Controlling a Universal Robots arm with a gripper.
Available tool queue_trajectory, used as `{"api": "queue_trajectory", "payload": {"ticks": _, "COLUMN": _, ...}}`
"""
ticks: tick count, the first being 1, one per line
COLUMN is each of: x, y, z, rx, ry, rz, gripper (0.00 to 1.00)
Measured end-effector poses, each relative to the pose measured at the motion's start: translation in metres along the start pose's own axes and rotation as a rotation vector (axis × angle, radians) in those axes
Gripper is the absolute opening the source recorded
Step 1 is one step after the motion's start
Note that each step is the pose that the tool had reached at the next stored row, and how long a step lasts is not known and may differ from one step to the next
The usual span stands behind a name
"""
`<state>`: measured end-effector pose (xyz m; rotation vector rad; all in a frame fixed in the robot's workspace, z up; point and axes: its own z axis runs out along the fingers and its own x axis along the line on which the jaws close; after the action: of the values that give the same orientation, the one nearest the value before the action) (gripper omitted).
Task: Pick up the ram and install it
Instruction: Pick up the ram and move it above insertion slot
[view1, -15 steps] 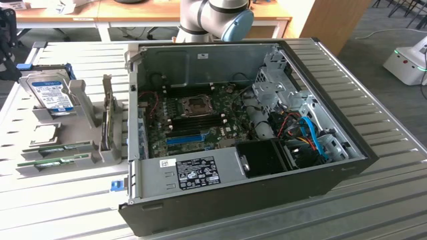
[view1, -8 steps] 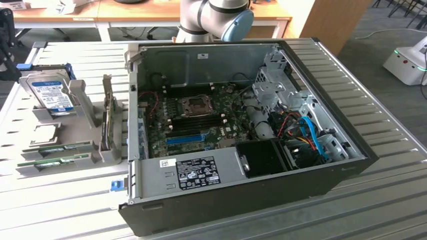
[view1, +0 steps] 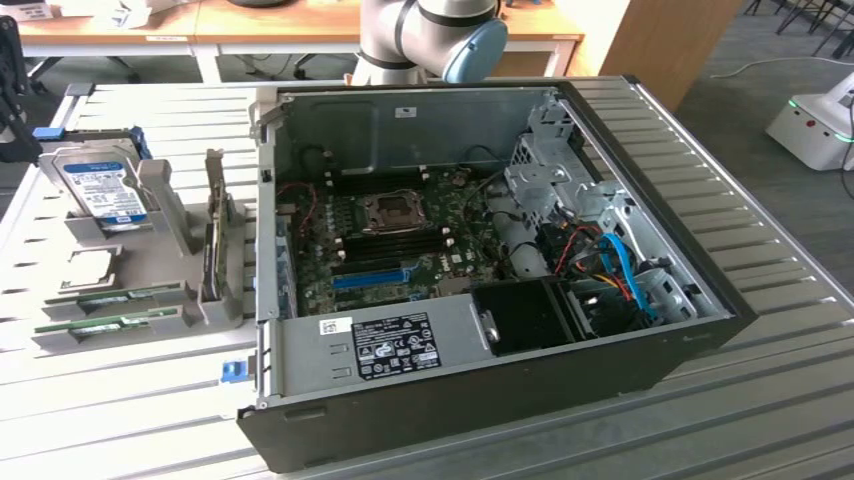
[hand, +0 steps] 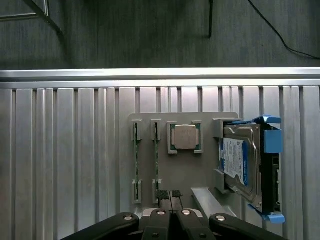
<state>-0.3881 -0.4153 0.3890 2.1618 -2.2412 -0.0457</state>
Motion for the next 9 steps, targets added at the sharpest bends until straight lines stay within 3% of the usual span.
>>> {"api": "queue_trajectory", "payload": {"ticks": 9, "x": 0.0, "y": 0.0001, "z": 0.0, "rx": 0.0025, "ry": 0.0001, "rz": -0.004, "gripper": 0.11}}
